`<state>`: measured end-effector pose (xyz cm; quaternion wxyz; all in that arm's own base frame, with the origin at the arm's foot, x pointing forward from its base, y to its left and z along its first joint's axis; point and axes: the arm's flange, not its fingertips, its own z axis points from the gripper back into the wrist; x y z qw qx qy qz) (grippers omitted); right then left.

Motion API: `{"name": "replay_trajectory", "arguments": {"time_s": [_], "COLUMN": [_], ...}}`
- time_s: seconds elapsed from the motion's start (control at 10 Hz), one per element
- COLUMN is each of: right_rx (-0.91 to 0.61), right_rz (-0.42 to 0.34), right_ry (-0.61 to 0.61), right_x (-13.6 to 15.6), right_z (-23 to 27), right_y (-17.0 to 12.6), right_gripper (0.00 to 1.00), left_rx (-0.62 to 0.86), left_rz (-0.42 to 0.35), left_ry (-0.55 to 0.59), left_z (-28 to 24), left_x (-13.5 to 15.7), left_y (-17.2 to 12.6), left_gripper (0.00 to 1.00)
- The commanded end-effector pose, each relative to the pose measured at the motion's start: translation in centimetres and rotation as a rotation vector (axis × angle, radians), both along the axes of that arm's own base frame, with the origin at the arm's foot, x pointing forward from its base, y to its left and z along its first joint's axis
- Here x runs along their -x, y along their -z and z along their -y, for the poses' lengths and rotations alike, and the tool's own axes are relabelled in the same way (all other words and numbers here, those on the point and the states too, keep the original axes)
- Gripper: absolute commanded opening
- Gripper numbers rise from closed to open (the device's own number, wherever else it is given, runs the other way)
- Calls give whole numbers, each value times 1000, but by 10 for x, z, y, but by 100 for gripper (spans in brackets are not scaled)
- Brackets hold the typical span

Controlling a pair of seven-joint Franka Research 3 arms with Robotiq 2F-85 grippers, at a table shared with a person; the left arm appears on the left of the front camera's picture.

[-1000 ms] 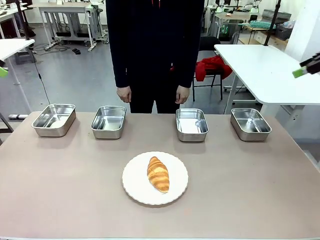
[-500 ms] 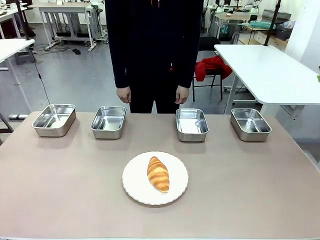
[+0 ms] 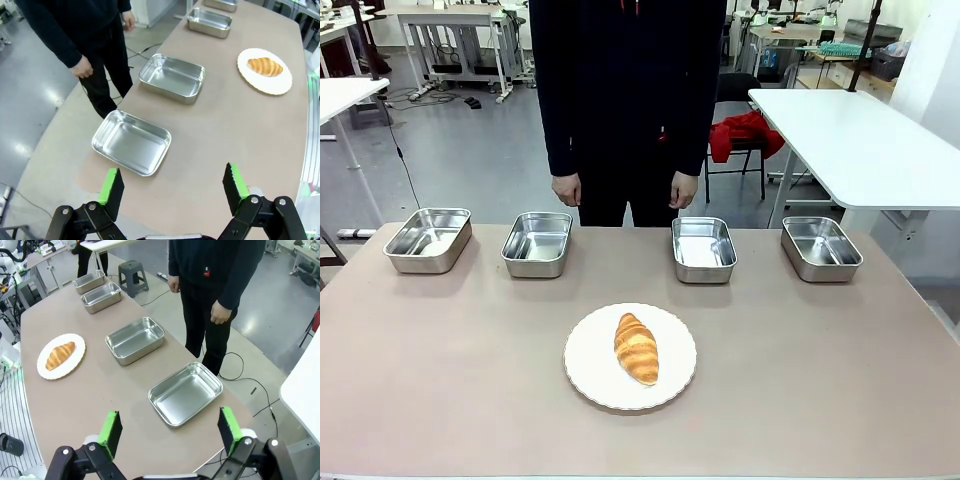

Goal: Place the bread in the container.
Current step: Place the Butter Roll into the Airtight Container indicated by the human.

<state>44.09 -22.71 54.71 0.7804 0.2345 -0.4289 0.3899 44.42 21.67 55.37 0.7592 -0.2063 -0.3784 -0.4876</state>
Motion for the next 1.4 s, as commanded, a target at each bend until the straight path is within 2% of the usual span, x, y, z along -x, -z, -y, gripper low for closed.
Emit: {"name": "replay_trajectory", "arguments": {"time_s": [0.0,0.3,0.6,0.9,1.3], "right_rx": [-18,-16,-28,-28,-35], "right_rz": [41,53,66,88,106], "right_ry": [-16,-3,3,8,1], "right_x": [-2,0,1,6,10], "right_z": [2,3,4,4,5], "right_y": [-1,-4,-8,-17,-21], "right_gripper": [100,100,100,100,100], "left_rx": [-5,0,31,53,118], "left_rz": [34,30,70,35,80], "left_ry": [4,-9,-39,-94,-72], "left_z": [4,0,4,11,11], "left_x": [4,4,15,25,31], "left_y": [-4,-4,-11,-20,-20], "left_gripper": [100,100,100,100,100]}}
